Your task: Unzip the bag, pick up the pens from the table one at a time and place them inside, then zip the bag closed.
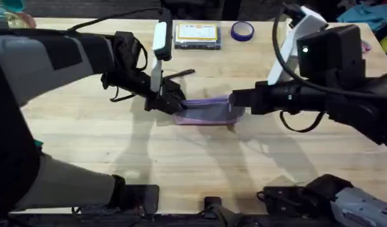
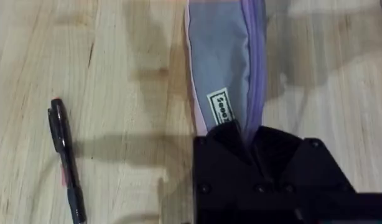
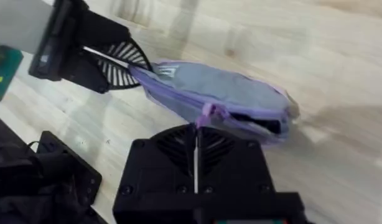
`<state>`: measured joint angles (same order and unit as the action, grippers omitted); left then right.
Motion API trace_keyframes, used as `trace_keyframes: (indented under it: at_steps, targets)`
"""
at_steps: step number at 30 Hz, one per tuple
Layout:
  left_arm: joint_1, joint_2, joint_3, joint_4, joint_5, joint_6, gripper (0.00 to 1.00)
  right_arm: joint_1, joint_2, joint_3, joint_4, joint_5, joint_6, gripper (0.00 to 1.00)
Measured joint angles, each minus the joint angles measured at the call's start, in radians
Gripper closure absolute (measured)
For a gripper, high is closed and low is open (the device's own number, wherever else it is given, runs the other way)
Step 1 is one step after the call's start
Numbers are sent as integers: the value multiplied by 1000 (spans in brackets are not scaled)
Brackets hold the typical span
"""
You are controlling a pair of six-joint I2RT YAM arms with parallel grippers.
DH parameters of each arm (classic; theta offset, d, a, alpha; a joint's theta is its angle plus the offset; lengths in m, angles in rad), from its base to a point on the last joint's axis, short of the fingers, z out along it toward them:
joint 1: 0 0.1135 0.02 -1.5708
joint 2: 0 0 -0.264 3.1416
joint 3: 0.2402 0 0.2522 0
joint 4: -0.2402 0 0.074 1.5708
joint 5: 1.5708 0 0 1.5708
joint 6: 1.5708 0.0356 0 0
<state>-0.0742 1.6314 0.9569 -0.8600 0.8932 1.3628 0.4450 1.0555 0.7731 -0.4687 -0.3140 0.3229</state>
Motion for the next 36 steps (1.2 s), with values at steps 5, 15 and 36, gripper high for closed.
trace_keyframes:
  at_steps: [5, 15, 36]
  targets:
    - [0, 0, 0, -1, 0, 0, 957, 50, 25, 0, 89, 12, 0, 968]
    - [0, 0, 0, -1, -3, 0, 957, 172, 135, 0, 243, 34, 0, 969]
    - [8, 0, 0, -8, -11, 3, 958, 374, 301, -14, 588, 83, 90, 971]
